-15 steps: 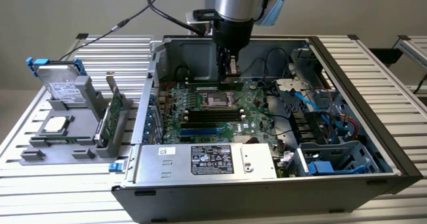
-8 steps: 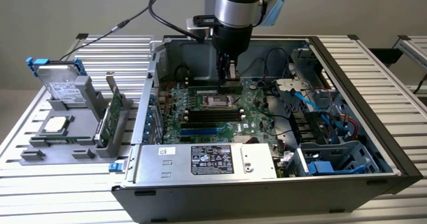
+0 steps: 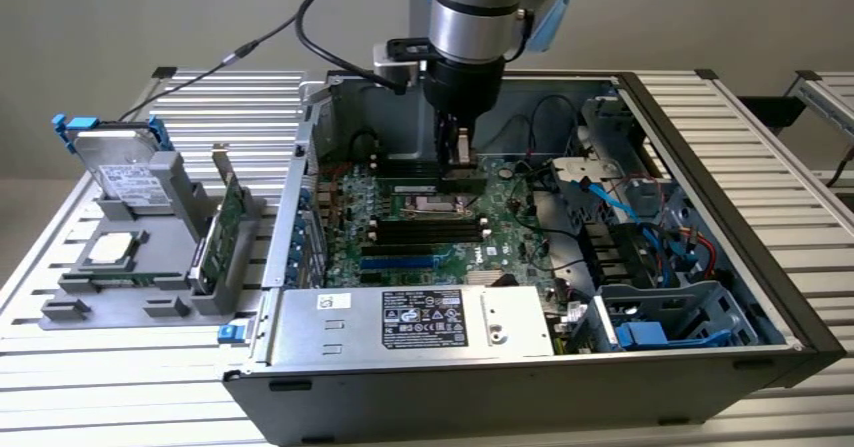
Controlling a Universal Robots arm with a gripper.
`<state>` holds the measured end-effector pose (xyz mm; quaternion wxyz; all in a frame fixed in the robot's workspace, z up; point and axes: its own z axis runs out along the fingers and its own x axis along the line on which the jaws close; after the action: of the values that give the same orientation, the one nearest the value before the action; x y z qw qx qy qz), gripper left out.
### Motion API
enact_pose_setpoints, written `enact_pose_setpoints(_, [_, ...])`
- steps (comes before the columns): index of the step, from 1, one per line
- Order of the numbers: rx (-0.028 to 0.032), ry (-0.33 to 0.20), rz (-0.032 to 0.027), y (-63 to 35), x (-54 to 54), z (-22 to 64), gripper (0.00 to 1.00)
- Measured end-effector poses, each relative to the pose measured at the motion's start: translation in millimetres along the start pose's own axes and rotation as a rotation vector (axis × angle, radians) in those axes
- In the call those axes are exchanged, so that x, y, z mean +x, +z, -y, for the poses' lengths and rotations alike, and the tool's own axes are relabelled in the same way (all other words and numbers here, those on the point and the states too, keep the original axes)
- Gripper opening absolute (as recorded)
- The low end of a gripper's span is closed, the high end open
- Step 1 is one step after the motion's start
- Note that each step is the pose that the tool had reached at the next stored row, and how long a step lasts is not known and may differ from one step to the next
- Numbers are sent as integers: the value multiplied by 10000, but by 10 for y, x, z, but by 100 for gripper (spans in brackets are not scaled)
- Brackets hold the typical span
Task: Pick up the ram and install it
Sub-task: 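Insert the ram into the slot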
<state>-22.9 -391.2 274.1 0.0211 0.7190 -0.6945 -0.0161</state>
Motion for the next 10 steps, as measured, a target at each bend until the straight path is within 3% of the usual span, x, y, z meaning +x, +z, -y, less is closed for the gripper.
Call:
enact_pose_setpoints(6, [3,71,3,34,105,-2,13])
enact_pose_setpoints(10, [5,190,-16,98,119,-2,13])
